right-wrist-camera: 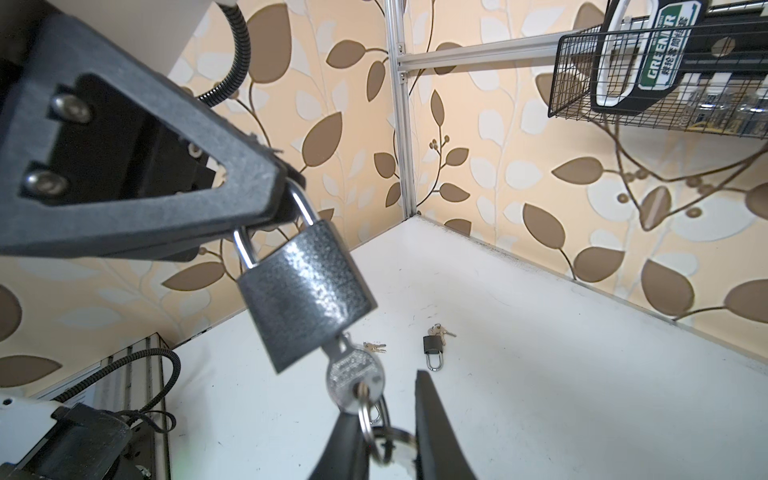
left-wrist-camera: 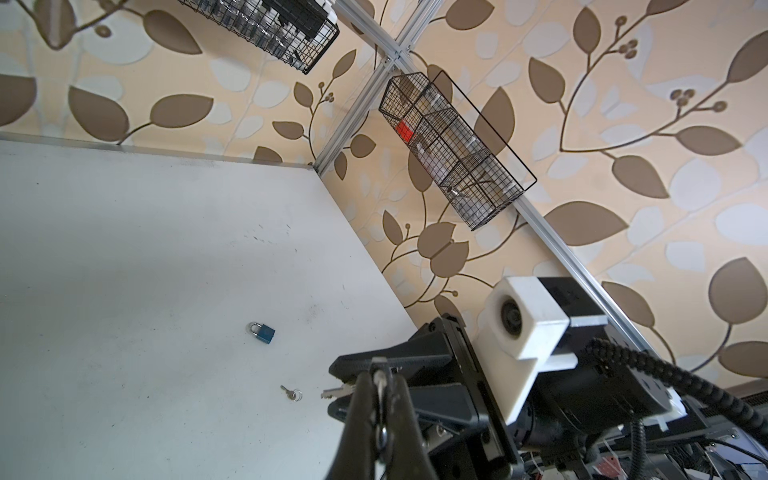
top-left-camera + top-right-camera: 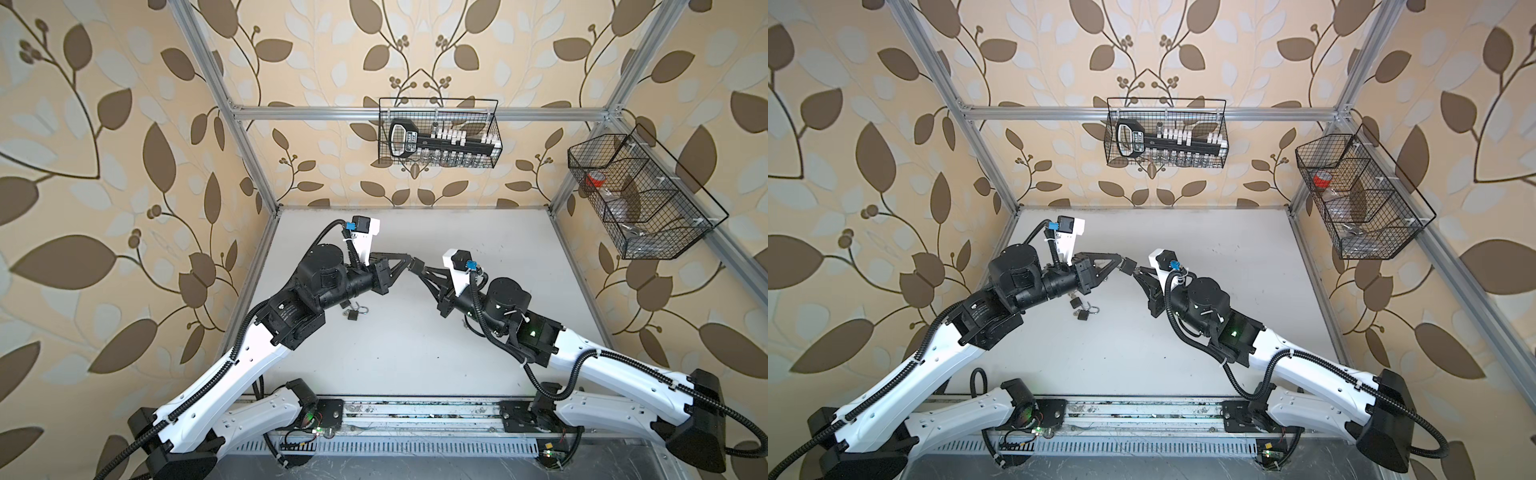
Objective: Lock with the key
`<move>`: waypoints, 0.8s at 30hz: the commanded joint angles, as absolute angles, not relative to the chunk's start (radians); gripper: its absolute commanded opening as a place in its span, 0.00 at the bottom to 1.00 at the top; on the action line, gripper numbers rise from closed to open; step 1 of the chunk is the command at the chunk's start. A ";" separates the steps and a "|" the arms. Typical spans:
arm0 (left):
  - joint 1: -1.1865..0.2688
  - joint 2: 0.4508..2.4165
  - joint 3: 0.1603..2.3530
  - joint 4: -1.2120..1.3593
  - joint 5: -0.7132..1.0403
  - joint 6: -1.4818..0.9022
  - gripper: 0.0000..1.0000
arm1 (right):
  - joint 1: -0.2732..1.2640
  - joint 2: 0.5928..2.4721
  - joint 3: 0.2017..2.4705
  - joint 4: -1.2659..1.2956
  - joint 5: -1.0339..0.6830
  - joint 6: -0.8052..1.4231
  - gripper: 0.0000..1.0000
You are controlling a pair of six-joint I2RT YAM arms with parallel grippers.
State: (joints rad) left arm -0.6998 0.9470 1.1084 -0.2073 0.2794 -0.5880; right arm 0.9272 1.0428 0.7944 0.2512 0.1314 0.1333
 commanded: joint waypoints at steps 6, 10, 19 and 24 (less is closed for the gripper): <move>-0.701 0.908 1.121 -0.142 0.265 -0.595 0.00 | 0.925 1.029 0.745 0.258 0.153 0.153 0.00; -0.702 0.891 1.126 -0.156 0.251 -0.585 0.00 | 0.925 1.022 0.706 0.267 0.158 0.169 0.00; -0.701 0.871 1.125 -0.162 0.237 -0.583 0.00 | 0.925 1.018 0.664 0.264 0.164 0.181 0.00; -0.701 0.897 1.146 -0.243 0.180 -0.539 0.00 | 0.925 1.004 0.659 0.206 0.171 0.184 0.00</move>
State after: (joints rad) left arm -0.6998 0.8898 1.1084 -0.2302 0.2306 -0.5785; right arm 0.9272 1.0256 0.6777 0.2470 0.1505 0.1688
